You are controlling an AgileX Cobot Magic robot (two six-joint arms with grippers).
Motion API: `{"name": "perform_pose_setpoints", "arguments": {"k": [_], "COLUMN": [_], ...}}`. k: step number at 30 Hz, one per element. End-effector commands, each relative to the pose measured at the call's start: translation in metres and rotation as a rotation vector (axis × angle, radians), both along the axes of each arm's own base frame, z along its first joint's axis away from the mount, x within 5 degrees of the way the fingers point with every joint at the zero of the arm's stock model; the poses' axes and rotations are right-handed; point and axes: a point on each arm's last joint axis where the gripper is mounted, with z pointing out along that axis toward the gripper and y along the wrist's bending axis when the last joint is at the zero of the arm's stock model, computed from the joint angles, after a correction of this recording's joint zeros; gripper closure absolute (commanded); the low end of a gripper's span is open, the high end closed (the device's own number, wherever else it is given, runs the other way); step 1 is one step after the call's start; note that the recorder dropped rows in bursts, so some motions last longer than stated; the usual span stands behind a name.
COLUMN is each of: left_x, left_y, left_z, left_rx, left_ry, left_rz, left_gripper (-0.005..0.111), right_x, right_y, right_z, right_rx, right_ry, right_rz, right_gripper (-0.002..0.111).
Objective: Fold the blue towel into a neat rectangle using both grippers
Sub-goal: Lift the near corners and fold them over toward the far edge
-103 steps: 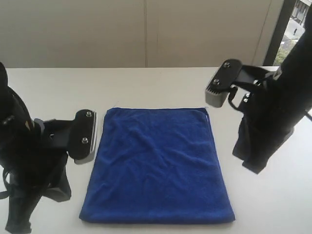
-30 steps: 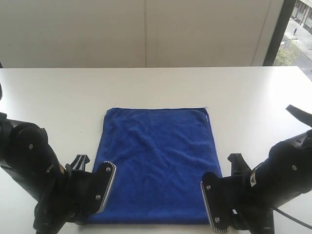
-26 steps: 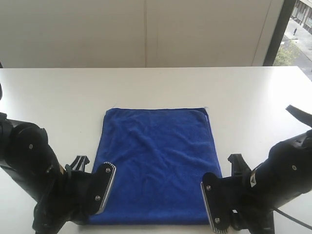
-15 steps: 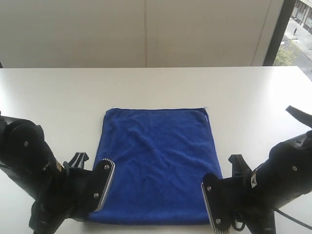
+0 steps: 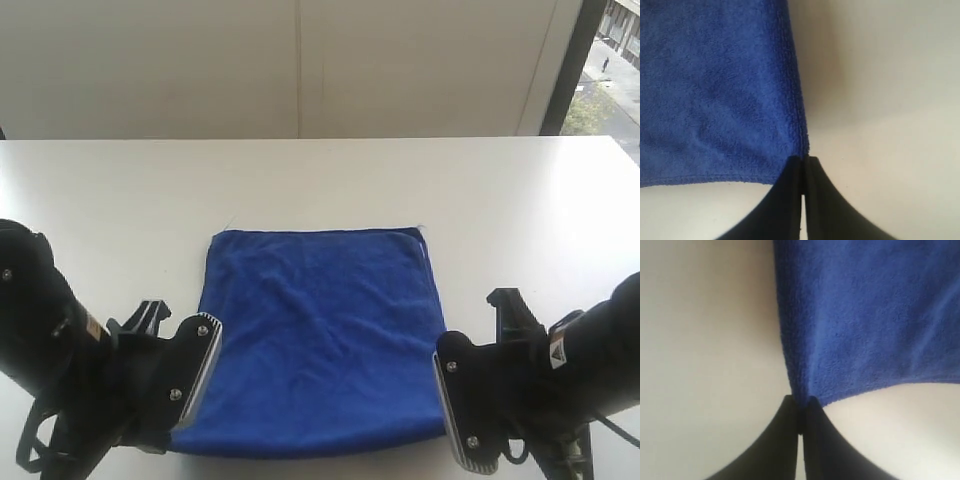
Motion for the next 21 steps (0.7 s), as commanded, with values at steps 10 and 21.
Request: {"name": "perform_pose_setpoints", "arguments": {"k": [10, 21], "left_x": [-0.007, 0.014], "left_y": [0.004, -0.003], "left_z": [0.017, 0.024], "left_rx": [-0.029, -0.125], "left_ry": [0.004, -0.225], "left_rz": [0.02, 0.061], "left_gripper": [0.107, 0.107], "right_x": [-0.006, 0.011], "right_y": [-0.001, -0.002], "right_z": [0.016, 0.028], "right_rx": [0.066, 0.084], "right_ry": [-0.041, -0.197], "right_rz": [-0.081, -0.143], "right_gripper": [0.108, 0.108]}}
